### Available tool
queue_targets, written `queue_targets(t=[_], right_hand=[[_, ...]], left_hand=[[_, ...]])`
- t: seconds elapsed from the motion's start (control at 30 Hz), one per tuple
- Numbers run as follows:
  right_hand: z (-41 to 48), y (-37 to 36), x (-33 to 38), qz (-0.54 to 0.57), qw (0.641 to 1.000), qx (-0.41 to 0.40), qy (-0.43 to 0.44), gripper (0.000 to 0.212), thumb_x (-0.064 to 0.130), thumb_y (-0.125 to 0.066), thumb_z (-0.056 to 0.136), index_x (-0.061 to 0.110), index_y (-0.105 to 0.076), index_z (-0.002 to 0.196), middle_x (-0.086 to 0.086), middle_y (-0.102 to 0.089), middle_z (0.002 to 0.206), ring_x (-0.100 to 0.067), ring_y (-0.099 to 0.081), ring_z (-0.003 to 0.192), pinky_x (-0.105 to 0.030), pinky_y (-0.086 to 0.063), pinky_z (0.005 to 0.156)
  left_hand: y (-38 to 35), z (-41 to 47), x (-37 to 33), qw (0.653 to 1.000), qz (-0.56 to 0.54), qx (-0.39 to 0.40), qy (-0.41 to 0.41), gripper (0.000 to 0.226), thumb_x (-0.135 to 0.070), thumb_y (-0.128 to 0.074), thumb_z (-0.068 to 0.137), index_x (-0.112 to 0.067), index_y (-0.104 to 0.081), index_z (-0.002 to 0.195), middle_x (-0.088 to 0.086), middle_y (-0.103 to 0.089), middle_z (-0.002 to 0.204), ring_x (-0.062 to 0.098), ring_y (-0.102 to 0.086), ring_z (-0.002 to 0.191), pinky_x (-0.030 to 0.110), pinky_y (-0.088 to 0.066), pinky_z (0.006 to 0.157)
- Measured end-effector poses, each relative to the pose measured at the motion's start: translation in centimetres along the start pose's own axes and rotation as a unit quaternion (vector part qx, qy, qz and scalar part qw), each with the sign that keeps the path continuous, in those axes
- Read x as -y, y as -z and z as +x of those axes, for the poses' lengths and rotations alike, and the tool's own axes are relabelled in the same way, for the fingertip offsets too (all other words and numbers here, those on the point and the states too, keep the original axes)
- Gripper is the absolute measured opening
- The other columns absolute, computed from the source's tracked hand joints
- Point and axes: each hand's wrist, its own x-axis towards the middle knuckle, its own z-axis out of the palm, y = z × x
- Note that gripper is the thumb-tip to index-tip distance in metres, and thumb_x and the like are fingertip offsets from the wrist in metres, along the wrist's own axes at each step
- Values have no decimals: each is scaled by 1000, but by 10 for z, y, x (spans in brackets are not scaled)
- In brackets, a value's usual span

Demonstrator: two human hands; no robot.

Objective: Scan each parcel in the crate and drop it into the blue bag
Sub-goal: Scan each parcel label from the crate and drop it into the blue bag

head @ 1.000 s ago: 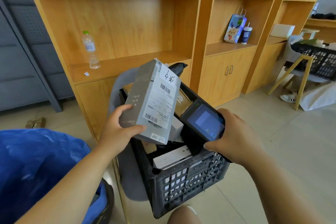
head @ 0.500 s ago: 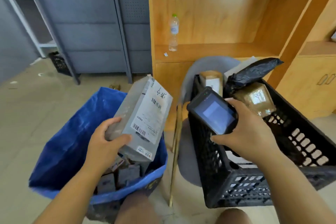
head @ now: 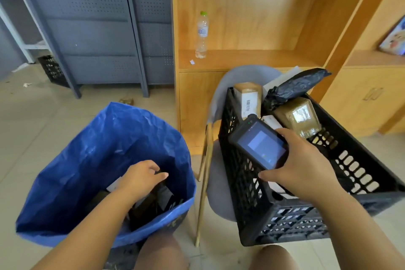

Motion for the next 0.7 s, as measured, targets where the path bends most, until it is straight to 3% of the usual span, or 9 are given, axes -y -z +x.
queue_targets(t=[0.1, 0.3, 0.4, 0.6, 0.7], right_hand=[[-6, 12, -16, -8, 1000, -8, -19, 89, 46, -84, 49, 33, -37, 124, 10, -51, 98, -15, -52, 82, -31, -44, 61], [-19, 41, -59, -22, 997, -38, -68, 92, 48, -83, 49, 32, -37, 126, 9, -52, 101, -14, -50, 84, -28, -39, 58], [-19, 53, -80, -35, 994, -56, -87, 92, 51, -82, 46, 33, -36, 124, 11, -50, 98, -13, -48, 82, -29, -38, 59], [1, 65, -115, -28, 991, -63, -111, 94, 51, -80, 44, 33, -34, 124, 11, -48, 98, -16, -51, 86, -38, -50, 70], [19, 68, -130, -39, 990, -53, -123, 98, 54, -79, 45, 33, -32, 129, 13, -46, 101, -13, -50, 87, -35, -49, 71]], left_hand=[[-7, 1, -32, 999, 11, 14, -34, 31, -46, -66, 84, -25, -64, 106, -10, -64, 105, 10, -59, 95, 34, -51, 84], [-26, 2, -107, 990, -3, 46, -130, 13, -50, -65, 83, -39, -59, 86, -19, -62, 93, 1, -57, 94, 32, -47, 88], [-38, 9, -144, 983, -6, 55, -173, 17, -49, -65, 83, -35, -63, 92, -19, -63, 95, -2, -56, 92, 26, -44, 79], [-63, 48, -208, 974, 19, 48, -223, 19, -44, -65, 85, -27, -65, 96, -13, -63, 96, 2, -57, 85, 20, -39, 62], [-76, 83, -233, 972, 22, 28, -233, 20, -41, -67, 85, -27, -62, 98, -12, -62, 97, 1, -55, 80, 18, -37, 60]])
